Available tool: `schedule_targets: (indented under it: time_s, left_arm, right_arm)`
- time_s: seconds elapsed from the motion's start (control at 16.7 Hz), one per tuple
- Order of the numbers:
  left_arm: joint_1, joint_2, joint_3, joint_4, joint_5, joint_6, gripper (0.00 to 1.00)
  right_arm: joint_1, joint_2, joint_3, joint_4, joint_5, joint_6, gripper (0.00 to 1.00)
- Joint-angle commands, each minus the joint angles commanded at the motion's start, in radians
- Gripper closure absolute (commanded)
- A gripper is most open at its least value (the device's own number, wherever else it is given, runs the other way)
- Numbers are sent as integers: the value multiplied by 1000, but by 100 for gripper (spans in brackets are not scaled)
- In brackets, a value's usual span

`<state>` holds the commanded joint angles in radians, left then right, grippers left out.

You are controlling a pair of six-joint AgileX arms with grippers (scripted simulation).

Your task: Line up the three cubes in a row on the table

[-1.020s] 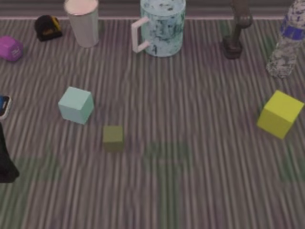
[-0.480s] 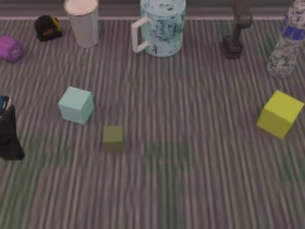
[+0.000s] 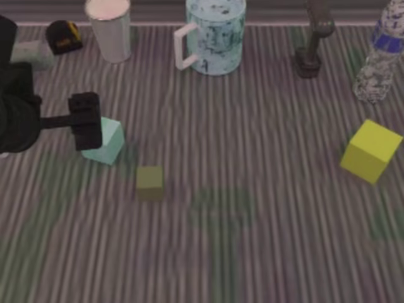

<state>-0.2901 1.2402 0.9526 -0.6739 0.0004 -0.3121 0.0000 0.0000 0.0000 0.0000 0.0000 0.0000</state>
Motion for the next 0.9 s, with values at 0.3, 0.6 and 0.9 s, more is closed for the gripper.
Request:
schedule_targets:
  time_s: [0.3,0.6,0.9]
  left_arm:
    - [-108,444,350,-250,2,-115,0]
    - [-181,747,599,-409,2,-194,0]
    - [-201,829,672,-452,2,-217,0]
  right_arm:
    - [0,0,0,0,0,0,0]
    - [0,0,0,0,0,0,0]
    - [0,0,0,0,0,0,0]
